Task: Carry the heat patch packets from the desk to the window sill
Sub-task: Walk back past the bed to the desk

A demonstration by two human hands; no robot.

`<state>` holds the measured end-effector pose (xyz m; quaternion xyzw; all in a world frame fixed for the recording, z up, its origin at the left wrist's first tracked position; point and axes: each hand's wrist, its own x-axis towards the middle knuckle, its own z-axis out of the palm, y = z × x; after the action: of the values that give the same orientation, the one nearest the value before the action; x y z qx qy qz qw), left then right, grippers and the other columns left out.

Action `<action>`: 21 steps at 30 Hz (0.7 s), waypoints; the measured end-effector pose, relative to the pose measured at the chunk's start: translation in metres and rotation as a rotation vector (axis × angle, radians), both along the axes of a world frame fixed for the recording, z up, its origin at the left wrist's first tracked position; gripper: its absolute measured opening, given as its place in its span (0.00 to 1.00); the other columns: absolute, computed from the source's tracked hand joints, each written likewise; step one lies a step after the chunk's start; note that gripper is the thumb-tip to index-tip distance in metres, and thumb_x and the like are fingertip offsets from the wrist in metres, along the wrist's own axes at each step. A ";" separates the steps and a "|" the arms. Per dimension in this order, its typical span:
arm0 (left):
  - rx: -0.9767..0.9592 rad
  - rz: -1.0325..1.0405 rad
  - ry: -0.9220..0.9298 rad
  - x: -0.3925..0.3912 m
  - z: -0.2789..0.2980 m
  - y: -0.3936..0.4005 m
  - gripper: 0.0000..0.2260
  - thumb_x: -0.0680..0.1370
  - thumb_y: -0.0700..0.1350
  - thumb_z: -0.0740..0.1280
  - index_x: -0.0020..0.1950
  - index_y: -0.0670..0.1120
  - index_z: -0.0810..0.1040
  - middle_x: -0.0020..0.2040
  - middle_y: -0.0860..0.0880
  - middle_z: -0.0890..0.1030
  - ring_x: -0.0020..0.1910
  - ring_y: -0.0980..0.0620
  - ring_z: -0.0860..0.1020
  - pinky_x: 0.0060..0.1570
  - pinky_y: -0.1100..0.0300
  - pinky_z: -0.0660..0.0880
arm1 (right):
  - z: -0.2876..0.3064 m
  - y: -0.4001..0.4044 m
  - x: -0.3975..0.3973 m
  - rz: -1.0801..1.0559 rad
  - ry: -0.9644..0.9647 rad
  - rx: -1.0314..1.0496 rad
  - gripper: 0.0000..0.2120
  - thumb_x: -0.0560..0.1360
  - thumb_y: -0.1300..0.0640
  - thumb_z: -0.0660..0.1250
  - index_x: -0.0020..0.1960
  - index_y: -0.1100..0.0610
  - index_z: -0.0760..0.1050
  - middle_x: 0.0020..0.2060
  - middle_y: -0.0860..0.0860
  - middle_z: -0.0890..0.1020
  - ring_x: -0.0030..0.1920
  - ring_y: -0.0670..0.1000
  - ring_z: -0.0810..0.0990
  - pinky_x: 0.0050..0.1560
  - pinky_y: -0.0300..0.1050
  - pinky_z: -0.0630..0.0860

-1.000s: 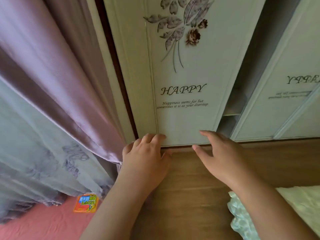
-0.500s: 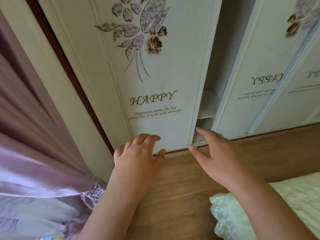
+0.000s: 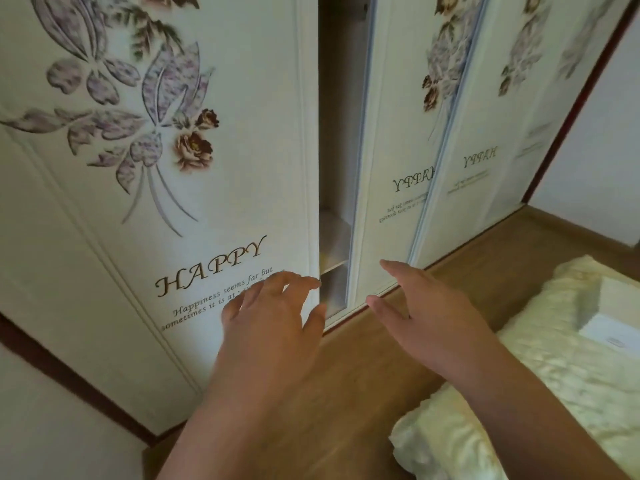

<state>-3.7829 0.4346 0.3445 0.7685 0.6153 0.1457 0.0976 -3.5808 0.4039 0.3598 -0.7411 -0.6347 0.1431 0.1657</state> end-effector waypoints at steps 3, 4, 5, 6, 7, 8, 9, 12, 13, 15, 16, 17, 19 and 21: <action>0.003 -0.066 0.003 -0.007 0.002 0.034 0.18 0.82 0.62 0.57 0.72 0.67 0.66 0.74 0.65 0.67 0.74 0.59 0.65 0.74 0.51 0.60 | 0.004 0.020 -0.006 -0.088 0.004 -0.009 0.32 0.80 0.32 0.57 0.82 0.40 0.57 0.79 0.43 0.69 0.76 0.49 0.71 0.77 0.56 0.69; 0.001 -0.086 0.010 -0.010 0.002 0.044 0.18 0.82 0.62 0.57 0.72 0.66 0.66 0.74 0.65 0.67 0.74 0.59 0.66 0.74 0.51 0.60 | 0.004 0.025 -0.008 -0.120 0.009 -0.014 0.33 0.80 0.32 0.56 0.81 0.40 0.57 0.79 0.43 0.69 0.76 0.50 0.71 0.77 0.57 0.69; 0.001 -0.104 0.019 -0.011 0.002 0.054 0.18 0.82 0.63 0.57 0.72 0.66 0.66 0.74 0.65 0.67 0.74 0.59 0.66 0.74 0.51 0.61 | 0.003 0.029 -0.010 -0.152 0.018 -0.019 0.33 0.79 0.31 0.57 0.81 0.39 0.57 0.78 0.43 0.69 0.76 0.50 0.72 0.77 0.58 0.69; 0.001 -0.120 0.029 -0.013 0.002 0.062 0.19 0.82 0.63 0.57 0.73 0.65 0.66 0.75 0.64 0.67 0.74 0.58 0.66 0.74 0.51 0.61 | 0.002 0.033 -0.012 -0.180 0.026 -0.023 0.32 0.79 0.31 0.57 0.81 0.39 0.58 0.78 0.43 0.70 0.75 0.50 0.73 0.76 0.58 0.70; -0.001 -0.134 0.038 -0.014 0.002 0.071 0.19 0.82 0.63 0.57 0.73 0.65 0.66 0.75 0.64 0.67 0.75 0.58 0.66 0.73 0.51 0.62 | 0.001 0.036 -0.013 -0.205 0.030 -0.030 0.31 0.79 0.32 0.58 0.80 0.39 0.58 0.77 0.43 0.71 0.73 0.51 0.75 0.75 0.58 0.70; -0.007 -0.145 0.045 -0.015 0.002 0.078 0.20 0.82 0.63 0.57 0.73 0.64 0.66 0.76 0.63 0.67 0.75 0.57 0.67 0.73 0.51 0.62 | -0.001 0.039 -0.014 -0.226 0.032 -0.041 0.31 0.80 0.33 0.59 0.80 0.39 0.59 0.76 0.44 0.72 0.72 0.51 0.75 0.75 0.57 0.71; -0.013 -0.156 0.047 -0.016 0.001 0.086 0.20 0.82 0.64 0.56 0.74 0.64 0.66 0.76 0.62 0.67 0.75 0.57 0.67 0.73 0.51 0.63 | -0.003 0.042 -0.015 -0.244 0.037 -0.053 0.30 0.80 0.34 0.59 0.80 0.39 0.60 0.76 0.44 0.73 0.72 0.51 0.76 0.75 0.57 0.71; -0.034 -0.185 0.053 -0.017 -0.004 0.105 0.21 0.82 0.64 0.56 0.74 0.63 0.66 0.76 0.62 0.68 0.75 0.57 0.67 0.73 0.52 0.63 | -0.009 0.056 -0.015 -0.286 0.054 -0.080 0.30 0.79 0.34 0.60 0.79 0.39 0.61 0.76 0.44 0.72 0.73 0.52 0.76 0.74 0.57 0.72; -0.043 -0.194 0.060 -0.017 -0.006 0.111 0.21 0.82 0.64 0.56 0.74 0.63 0.66 0.76 0.61 0.68 0.75 0.57 0.67 0.73 0.52 0.64 | -0.011 0.061 -0.014 -0.297 0.059 -0.082 0.30 0.79 0.34 0.61 0.79 0.39 0.61 0.76 0.44 0.72 0.73 0.52 0.75 0.74 0.57 0.73; -0.063 -0.214 0.069 -0.014 -0.012 0.126 0.21 0.81 0.65 0.55 0.74 0.62 0.65 0.76 0.61 0.68 0.75 0.57 0.67 0.72 0.53 0.64 | -0.014 0.073 -0.011 -0.315 0.059 -0.085 0.30 0.79 0.34 0.61 0.79 0.40 0.61 0.76 0.45 0.73 0.73 0.53 0.74 0.74 0.58 0.73; -0.072 -0.221 0.075 -0.012 -0.015 0.133 0.22 0.81 0.65 0.55 0.74 0.62 0.65 0.76 0.61 0.68 0.75 0.57 0.67 0.72 0.53 0.64 | -0.015 0.080 -0.010 -0.318 0.055 -0.089 0.30 0.79 0.34 0.61 0.79 0.40 0.61 0.76 0.45 0.72 0.74 0.53 0.74 0.74 0.59 0.72; -0.077 -0.225 0.084 -0.010 -0.017 0.141 0.22 0.81 0.65 0.55 0.74 0.62 0.65 0.76 0.61 0.68 0.75 0.57 0.66 0.73 0.53 0.64 | -0.017 0.086 -0.008 -0.319 0.055 -0.096 0.30 0.79 0.34 0.61 0.79 0.40 0.61 0.77 0.45 0.72 0.75 0.53 0.73 0.74 0.59 0.72; -0.081 -0.225 0.097 -0.004 -0.021 0.156 0.22 0.82 0.65 0.55 0.75 0.62 0.65 0.76 0.61 0.67 0.75 0.56 0.66 0.73 0.53 0.64 | -0.021 0.102 -0.002 -0.316 0.067 -0.109 0.30 0.79 0.34 0.61 0.79 0.41 0.62 0.77 0.45 0.72 0.75 0.53 0.73 0.74 0.59 0.72; -0.078 -0.227 0.101 0.003 -0.023 0.173 0.21 0.82 0.64 0.56 0.75 0.62 0.66 0.76 0.60 0.68 0.74 0.56 0.67 0.72 0.53 0.64 | -0.026 0.121 0.006 -0.309 0.082 -0.116 0.30 0.80 0.35 0.62 0.79 0.42 0.62 0.76 0.45 0.72 0.74 0.53 0.74 0.74 0.58 0.72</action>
<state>-3.7795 0.6076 0.3213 0.8353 0.5336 0.0708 0.1119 -3.5753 0.5252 0.3335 -0.8317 -0.4966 0.1826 0.1685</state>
